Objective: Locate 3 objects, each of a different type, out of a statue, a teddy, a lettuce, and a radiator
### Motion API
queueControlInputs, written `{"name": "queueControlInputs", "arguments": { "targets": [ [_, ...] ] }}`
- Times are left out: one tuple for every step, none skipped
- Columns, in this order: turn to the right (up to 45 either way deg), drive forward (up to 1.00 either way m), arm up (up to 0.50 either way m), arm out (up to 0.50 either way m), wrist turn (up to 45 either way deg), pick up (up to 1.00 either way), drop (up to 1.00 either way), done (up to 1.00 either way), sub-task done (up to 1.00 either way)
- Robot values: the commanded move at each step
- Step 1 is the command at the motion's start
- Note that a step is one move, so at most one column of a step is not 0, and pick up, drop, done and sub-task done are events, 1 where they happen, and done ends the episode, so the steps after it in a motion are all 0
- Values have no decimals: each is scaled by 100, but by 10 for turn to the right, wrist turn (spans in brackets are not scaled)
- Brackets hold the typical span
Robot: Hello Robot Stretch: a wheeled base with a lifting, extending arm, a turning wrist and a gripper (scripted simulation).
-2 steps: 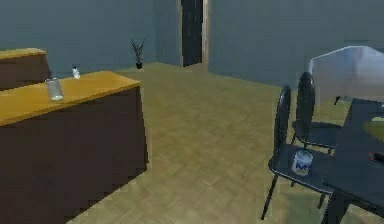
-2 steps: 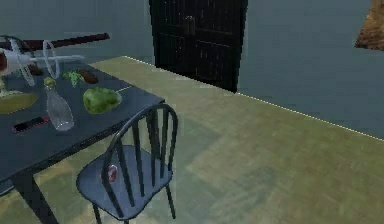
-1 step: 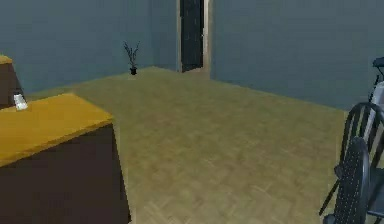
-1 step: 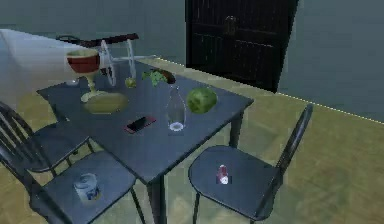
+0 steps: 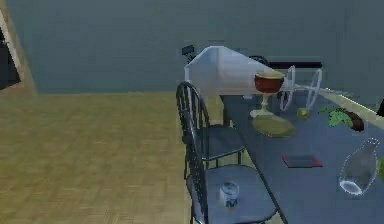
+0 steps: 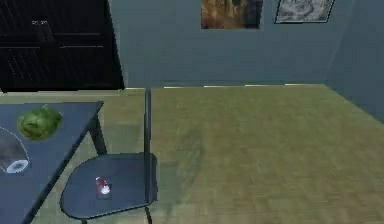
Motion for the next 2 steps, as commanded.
{"name": "queueControlInputs", "arguments": {
  "targets": [
    [450, 0, 0, 0, 0, 0, 0, 0, 0],
    [0, 0, 0, 0, 0, 0, 0, 100, 0]
  ]
}}
